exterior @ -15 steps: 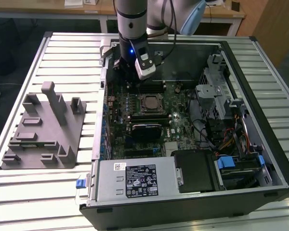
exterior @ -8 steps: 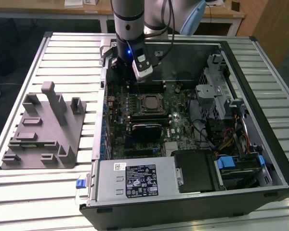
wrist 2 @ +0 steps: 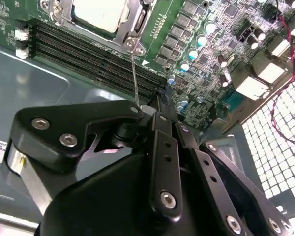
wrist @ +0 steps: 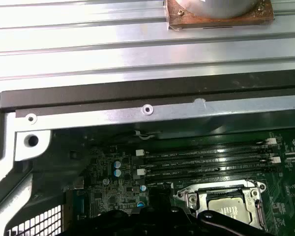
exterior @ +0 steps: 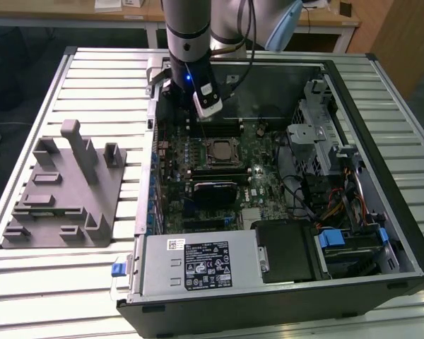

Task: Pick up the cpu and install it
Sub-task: 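Install the first cpu locking lever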

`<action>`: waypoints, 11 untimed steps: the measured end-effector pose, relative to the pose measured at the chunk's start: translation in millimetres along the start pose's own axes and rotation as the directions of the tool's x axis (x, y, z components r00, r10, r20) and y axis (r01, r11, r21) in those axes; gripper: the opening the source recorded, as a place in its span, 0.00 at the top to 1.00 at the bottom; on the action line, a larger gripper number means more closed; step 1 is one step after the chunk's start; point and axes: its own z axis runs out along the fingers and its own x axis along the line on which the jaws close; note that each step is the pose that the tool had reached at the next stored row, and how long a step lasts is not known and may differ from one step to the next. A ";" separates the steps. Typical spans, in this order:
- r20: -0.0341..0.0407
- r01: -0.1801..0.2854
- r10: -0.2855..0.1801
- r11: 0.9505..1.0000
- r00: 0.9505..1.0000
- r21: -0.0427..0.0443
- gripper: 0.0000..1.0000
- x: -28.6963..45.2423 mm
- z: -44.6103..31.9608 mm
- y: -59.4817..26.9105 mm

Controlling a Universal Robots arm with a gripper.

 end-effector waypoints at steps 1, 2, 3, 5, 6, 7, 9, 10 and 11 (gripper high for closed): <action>0.000 0.000 0.000 1.000 1.000 0.000 0.89 0.0 0.0 0.0; 0.000 0.000 0.000 1.000 1.000 0.000 0.89 -0.2 0.0 0.0; 0.000 0.000 0.000 1.000 1.000 0.000 0.89 -1.0 0.0 0.0; 0.000 0.000 0.000 1.000 1.000 0.000 0.89 -4.3 0.1 0.4; 0.000 0.000 0.000 1.000 1.000 0.000 0.89 -6.5 0.2 0.7; 0.000 0.000 0.000 1.000 1.000 0.000 0.89 -9.2 0.3 1.0; 0.000 0.000 0.000 1.000 1.000 0.000 0.89 -16.0 0.5 1.7; 0.000 0.000 0.000 1.000 1.000 0.000 0.89 -20.2 0.6 2.1; 0.000 0.000 0.000 1.000 1.000 0.000 0.89 -24.3 0.7 2.5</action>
